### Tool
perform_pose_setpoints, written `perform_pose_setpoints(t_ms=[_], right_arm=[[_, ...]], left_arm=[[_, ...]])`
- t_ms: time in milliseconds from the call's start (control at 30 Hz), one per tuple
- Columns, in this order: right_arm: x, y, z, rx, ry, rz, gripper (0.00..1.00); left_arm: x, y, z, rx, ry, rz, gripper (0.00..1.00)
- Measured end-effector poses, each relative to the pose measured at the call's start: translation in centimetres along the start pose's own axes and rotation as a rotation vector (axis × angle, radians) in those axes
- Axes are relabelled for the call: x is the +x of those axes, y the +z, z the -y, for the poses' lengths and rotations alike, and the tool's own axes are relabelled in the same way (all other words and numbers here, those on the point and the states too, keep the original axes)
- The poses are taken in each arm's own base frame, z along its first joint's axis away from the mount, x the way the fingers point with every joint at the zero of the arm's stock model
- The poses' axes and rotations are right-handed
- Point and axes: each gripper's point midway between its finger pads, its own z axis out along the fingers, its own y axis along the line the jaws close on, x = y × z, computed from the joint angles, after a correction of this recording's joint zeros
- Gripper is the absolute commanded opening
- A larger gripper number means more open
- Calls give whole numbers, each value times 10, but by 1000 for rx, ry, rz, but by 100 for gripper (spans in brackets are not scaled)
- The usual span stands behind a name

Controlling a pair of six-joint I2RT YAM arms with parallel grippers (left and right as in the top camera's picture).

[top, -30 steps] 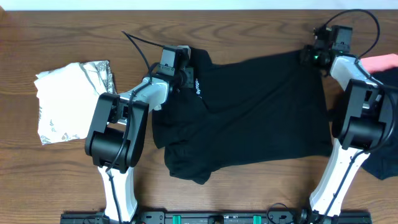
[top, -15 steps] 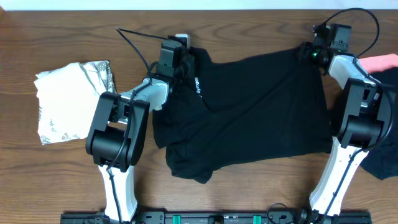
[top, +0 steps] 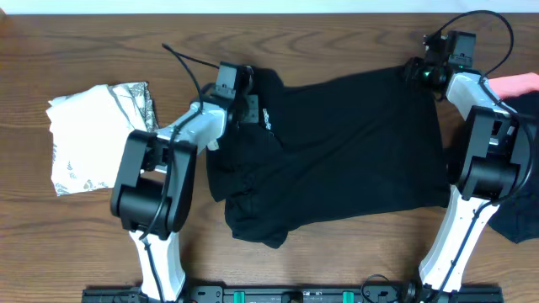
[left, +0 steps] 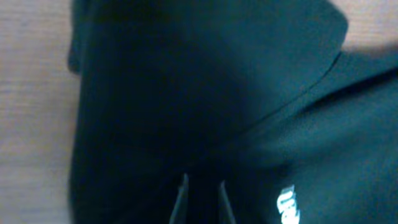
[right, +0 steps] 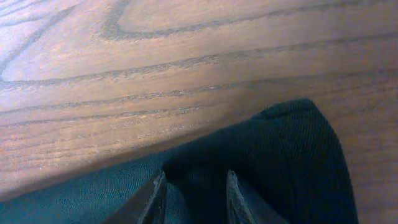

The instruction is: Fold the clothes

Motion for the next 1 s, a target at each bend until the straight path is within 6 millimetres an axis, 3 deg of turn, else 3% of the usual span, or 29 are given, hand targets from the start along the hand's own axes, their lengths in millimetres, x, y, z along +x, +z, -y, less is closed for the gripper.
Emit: perform_pose_setpoints(t_ms=[67,267,367,700,833,1000], right_arm=[[1,0,0,1,1,-4,30],[3,-1,0,0,4,-18,28],[4,-1,0,1,4,-20,27],[4,-1,0,2,4,-20,27],[4,-2,0,3,5,-22,27],[5,-2,0,4,6,-29,27]], left_arm=[[-2,-10,-2,-32,13,-32,19],[-35,-26,0,-50,47,30,19],[-37,-26,-2,-59,48,33,19],[-23,15,-12,-69,57,-2,19],[-36,22,-10,-55,62,53,19],[-69,37,-12,-37,63,196,19]])
